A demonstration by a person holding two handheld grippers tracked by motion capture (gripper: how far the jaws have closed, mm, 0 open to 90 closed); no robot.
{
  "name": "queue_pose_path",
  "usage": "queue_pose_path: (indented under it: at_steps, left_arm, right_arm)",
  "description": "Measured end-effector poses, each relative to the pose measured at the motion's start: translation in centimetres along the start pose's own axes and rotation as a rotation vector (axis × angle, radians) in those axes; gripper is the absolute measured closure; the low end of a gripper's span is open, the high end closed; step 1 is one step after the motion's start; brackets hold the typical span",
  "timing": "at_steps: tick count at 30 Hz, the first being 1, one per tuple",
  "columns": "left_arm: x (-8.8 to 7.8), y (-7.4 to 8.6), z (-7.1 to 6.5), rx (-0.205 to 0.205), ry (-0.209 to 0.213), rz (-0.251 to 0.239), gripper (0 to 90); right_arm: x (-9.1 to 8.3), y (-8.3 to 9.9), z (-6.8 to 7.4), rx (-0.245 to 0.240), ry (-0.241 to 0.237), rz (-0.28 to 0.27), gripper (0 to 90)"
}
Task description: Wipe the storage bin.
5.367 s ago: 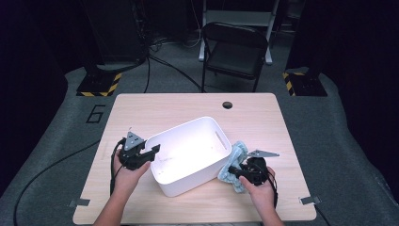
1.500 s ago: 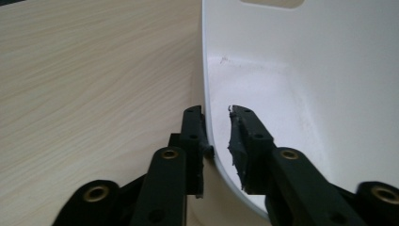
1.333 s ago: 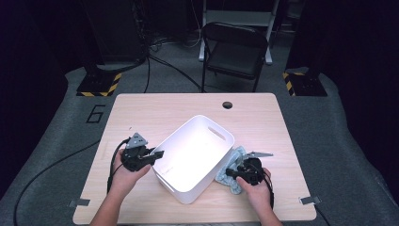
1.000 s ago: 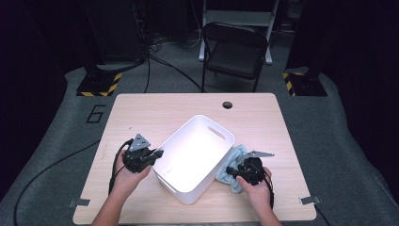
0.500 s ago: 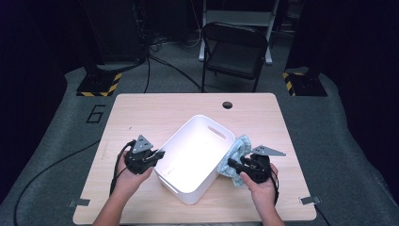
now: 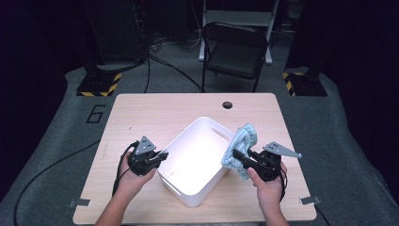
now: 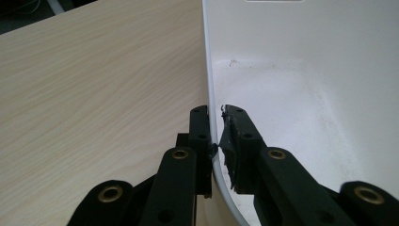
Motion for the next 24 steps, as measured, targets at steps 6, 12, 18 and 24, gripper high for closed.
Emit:
queue_pose_path:
  at_steps: [6,12,18,24]
  left_arm:
    - [0.0,0.0,0.0,-0.010,0.001,-0.006,81.9]
    - [0.0,0.0,0.0,-0.012,0.001,-0.009,81.8]
    - [0.1,0.0,0.0,-0.013,0.002,-0.009,81.7]
    - [0.1,0.1,0.0,-0.015,0.003,-0.010,81.8]
  right_arm:
    - [0.5,0.6,-0.5,-0.001,0.008,0.027,65.6]
    - [0.5,1.0,-0.5,-0.010,0.030,0.043,67.5]
    - [0.6,1.3,-0.5,-0.016,0.048,0.053,68.6]
    - [0.7,1.6,-0.7,0.009,0.034,0.055,69.3]
Point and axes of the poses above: each handheld gripper's, and its own axes: x roughly forward along the jaws, y roughly out of its underside, z roughly to its left, the point moved 4 cm from there along x, roughly forward along the jaws
